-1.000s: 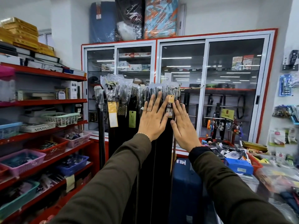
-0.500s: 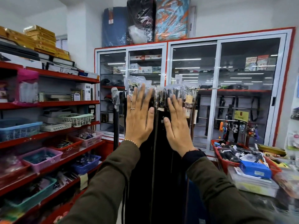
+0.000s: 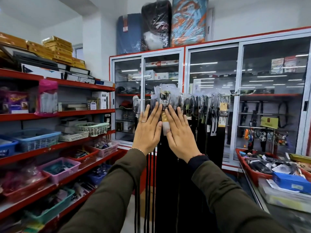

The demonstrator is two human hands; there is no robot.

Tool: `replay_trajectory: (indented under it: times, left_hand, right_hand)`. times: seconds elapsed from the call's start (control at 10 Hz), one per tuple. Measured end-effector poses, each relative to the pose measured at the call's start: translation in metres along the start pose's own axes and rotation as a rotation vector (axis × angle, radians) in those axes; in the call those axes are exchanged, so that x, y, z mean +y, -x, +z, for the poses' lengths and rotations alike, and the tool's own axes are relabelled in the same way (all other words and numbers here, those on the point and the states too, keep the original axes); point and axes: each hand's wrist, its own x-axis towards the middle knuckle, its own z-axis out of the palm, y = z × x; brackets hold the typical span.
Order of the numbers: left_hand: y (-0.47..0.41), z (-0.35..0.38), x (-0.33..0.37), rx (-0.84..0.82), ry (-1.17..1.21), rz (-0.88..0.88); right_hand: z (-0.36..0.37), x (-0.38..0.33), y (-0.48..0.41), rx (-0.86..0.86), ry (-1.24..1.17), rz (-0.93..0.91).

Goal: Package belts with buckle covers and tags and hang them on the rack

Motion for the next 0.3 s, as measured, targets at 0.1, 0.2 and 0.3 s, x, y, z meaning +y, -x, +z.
replay_trajectory:
  times: [0.1,0.2,0.3]
  left_hand:
    - [-0.006,0.012,-0.008,-0.053,-0.006,-0.002]
    - [-0.008,0.017,-0.007,-0.059,0.013,-0.014]
    - [-0.007,0.022,-0.005,-0.003,0.003,-0.019]
  right_hand:
    - [0.006,0.009,-0.002,-0.032,0.053,0.035]
    - [0.003,0.009,-0.003,-0.047,0.074,0.045]
    - [0.001,0.008,-0.002,-0.033,0.09,0.033]
